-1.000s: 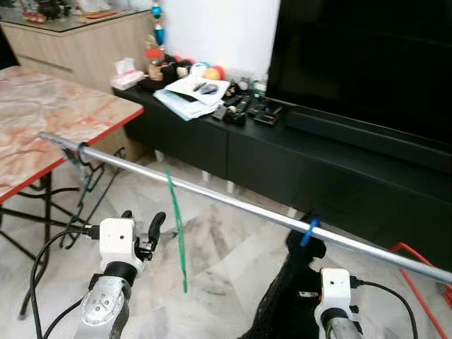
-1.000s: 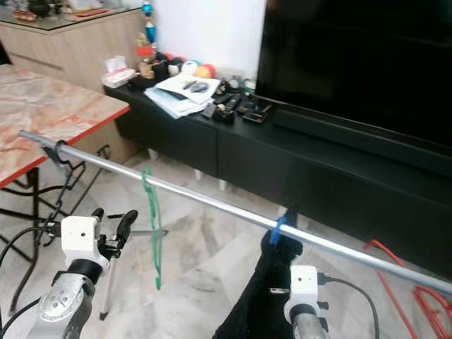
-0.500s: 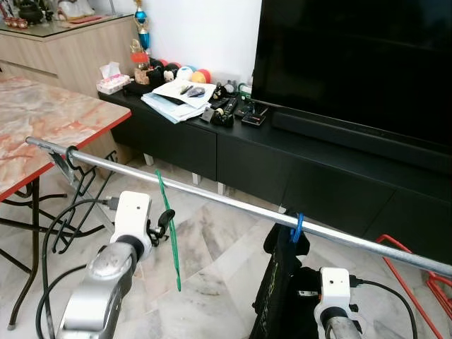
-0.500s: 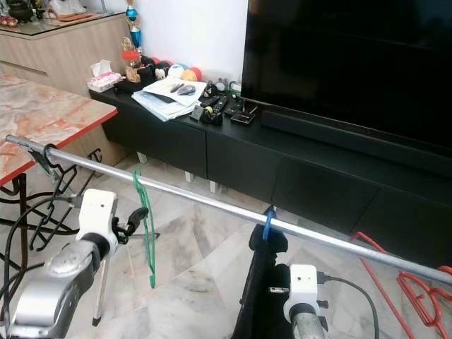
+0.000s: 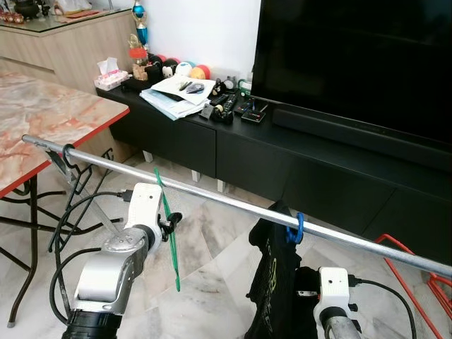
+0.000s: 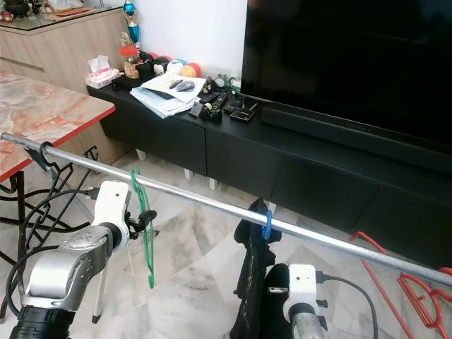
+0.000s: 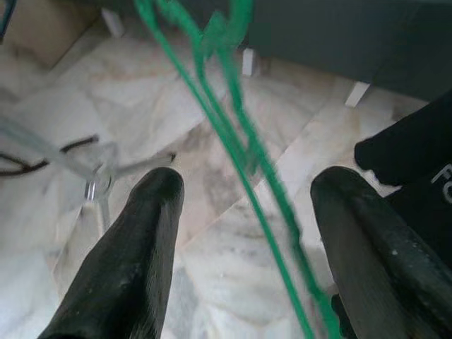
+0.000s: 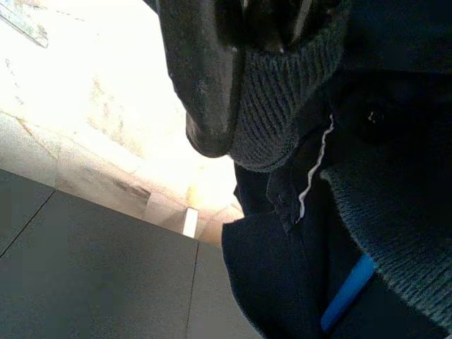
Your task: Hang hanger
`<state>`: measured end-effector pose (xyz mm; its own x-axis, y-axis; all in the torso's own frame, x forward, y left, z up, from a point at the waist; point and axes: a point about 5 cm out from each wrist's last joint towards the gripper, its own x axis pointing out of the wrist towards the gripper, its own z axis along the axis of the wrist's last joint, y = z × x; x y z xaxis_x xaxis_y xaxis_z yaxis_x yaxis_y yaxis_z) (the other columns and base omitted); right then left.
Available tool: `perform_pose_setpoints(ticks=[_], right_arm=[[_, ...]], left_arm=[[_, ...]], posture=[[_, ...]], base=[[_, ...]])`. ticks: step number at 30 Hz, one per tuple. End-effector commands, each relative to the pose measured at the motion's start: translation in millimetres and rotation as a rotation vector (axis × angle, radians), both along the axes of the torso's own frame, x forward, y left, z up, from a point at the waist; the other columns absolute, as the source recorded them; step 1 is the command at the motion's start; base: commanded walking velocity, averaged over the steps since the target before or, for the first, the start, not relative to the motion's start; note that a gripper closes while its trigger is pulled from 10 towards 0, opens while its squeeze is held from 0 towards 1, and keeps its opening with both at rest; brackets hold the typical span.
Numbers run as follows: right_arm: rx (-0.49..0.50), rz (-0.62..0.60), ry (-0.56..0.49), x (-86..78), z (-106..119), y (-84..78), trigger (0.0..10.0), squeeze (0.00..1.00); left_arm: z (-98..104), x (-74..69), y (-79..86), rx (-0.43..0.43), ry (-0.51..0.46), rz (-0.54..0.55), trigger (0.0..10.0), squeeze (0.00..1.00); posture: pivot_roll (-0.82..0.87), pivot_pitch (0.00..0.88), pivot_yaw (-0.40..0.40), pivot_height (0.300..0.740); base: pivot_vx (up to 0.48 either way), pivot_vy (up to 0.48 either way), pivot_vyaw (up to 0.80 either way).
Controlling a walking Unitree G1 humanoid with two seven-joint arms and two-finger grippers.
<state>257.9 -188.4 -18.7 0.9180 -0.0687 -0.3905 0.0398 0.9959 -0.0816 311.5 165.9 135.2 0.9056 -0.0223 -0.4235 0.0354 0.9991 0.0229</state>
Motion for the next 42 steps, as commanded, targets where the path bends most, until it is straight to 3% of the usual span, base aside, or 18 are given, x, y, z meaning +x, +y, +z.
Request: perform_pose_setpoints(ticks=[1, 12, 22, 23, 24, 25, 42], right_arm=[[-0.002, 0.010, -0.021, 3.2, 3, 2.0, 10.0, 0.00], [-0.004, 0.023, -0.017, 2.8, 3, 4.4, 10.0, 0.00], [-0.003, 0.029, -0.018, 2.7, 2, 6.1, 10.0, 0.00], [-0.003, 0.030, -0.018, 2.5, 2, 6.4, 10.0, 0.00], [-0.003, 0.030, -0.018, 2.5, 2, 6.4, 10.0, 0.00], [-0.003, 0.030, -0.018, 2.4, 2, 6.6, 10.0, 0.00], [-0.004, 0.034, -0.018, 2.2, 2, 7.3, 10.0, 0.00]], left_arm=[[2, 2.0, 2.7, 0.016, 0.014, 0.032, 10.0, 0.00], [-5, 17.5, -4.1, -0.006, 0.020, 0.071, 10.0, 0.00], [-12, 33.4, -4.9, 0.034, -0.002, 0.139, 10.0, 0.00], [-12, 36.1, -5.8, 0.023, -0.008, 0.147, 3.2, 0.00], [-12, 36.1, -5.8, 0.023, -0.008, 0.147, 3.2, 0.00], [-12, 37.7, -6.6, 0.019, -0.011, 0.148, 0.0, 0.00], [-13, 41.6, -9.1, 0.001, -0.061, 0.131, 0.0, 0.00]], posture=[[0.02, 0.064, 0.006, 0.740], [0.02, 0.068, 0.001, 0.740], [0.02, 0.070, 0.001, 0.740], [0.01, 0.071, 0.001, 0.740], [0.01, 0.071, 0.001, 0.740], [0.01, 0.071, 0.002, 0.740], [0.02, 0.072, 0.000, 0.740]], base=[[0.000, 0.000, 0.00], [0.000, 0.000, 0.00], [0.000, 0.000, 0.00], [0.000, 0.000, 0.00], [0.000, 0.000, 0.00], [0.000, 0.000, 0.00], [0.000, 0.000, 0.00]])
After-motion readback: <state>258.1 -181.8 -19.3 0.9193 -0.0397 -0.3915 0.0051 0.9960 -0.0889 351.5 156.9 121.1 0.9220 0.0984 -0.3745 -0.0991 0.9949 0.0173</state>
